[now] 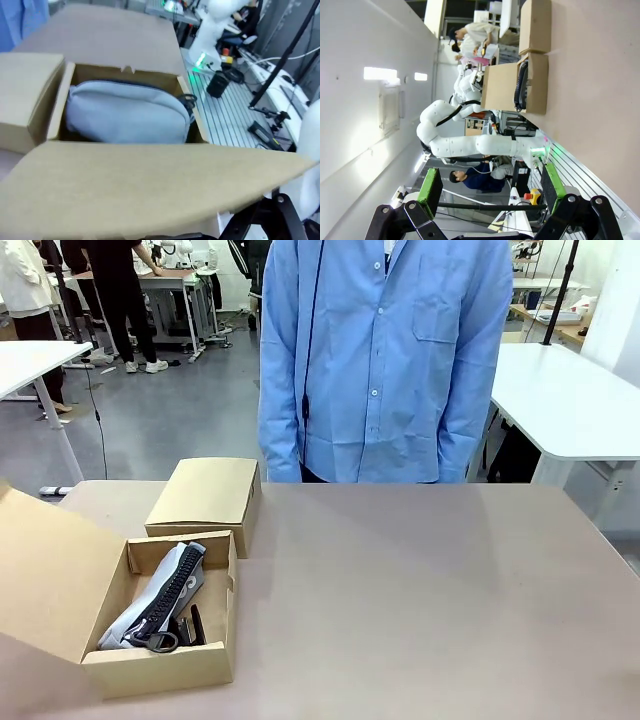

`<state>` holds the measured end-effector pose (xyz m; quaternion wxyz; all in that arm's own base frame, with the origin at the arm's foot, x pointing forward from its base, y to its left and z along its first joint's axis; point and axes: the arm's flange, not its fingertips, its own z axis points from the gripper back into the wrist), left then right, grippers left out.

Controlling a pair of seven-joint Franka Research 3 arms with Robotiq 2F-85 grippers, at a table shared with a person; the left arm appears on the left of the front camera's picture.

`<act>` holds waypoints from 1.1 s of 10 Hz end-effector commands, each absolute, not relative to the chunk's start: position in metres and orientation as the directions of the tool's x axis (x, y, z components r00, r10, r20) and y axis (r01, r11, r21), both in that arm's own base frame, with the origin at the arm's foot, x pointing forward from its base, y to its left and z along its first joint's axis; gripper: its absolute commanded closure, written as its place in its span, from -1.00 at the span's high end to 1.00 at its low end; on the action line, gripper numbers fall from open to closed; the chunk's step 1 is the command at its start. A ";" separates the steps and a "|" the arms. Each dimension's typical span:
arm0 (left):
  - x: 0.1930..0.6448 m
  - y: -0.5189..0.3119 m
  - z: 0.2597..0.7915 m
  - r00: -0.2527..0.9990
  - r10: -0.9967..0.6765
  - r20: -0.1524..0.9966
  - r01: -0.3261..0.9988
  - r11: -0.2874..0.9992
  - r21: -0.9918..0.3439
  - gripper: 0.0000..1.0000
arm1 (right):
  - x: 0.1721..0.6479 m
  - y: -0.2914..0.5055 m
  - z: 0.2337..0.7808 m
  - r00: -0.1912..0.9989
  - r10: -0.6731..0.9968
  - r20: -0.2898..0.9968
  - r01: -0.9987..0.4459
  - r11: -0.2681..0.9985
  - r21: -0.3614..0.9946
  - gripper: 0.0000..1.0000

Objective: Place items inside the box.
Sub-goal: Close the lid of the Mailer Box closest to the robot.

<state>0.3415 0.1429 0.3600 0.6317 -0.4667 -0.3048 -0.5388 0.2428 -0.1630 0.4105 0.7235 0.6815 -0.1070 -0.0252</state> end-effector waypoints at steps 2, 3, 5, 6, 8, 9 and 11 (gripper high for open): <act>0.323 0.121 0.381 0.160 -0.315 0.936 0.987 0.062 -0.148 1.00 | 0.240 -0.164 0.412 0.975 -0.180 0.133 -0.124 0.061 0.990 1.00; 0.320 0.112 0.386 0.121 -0.300 0.946 0.991 0.085 -0.100 1.00 | 0.240 -0.164 0.412 0.975 -0.180 0.133 -0.124 0.061 0.990 1.00; 0.320 0.090 0.388 0.084 -0.291 0.953 0.989 0.141 -0.044 1.00 | 0.240 -0.164 0.412 0.975 -0.180 0.133 -0.124 0.061 0.990 1.00; 0.321 0.083 0.389 0.075 -0.278 0.958 0.984 0.177 -0.026 1.00 | 0.240 -0.164 0.412 0.975 -0.180 0.133 -0.124 0.061 0.990 1.00; 0.324 0.065 0.395 0.046 -0.242 0.969 0.984 0.176 -0.002 1.00 | 0.240 -0.164 0.412 0.975 -0.180 0.133 -0.124 0.061 0.990 1.00; 0.327 0.052 0.396 0.039 -0.243 0.969 0.988 0.154 -0.002 1.00 | 0.240 -0.164 0.412 0.975 -0.180 0.133 -0.124 0.061 0.990 1.00; 0.332 0.020 0.386 0.049 -0.279 0.959 0.996 0.086 -0.026 1.00 | 0.240 -0.164 0.412 0.975 -0.180 0.133 -0.124 0.061 0.990 1.00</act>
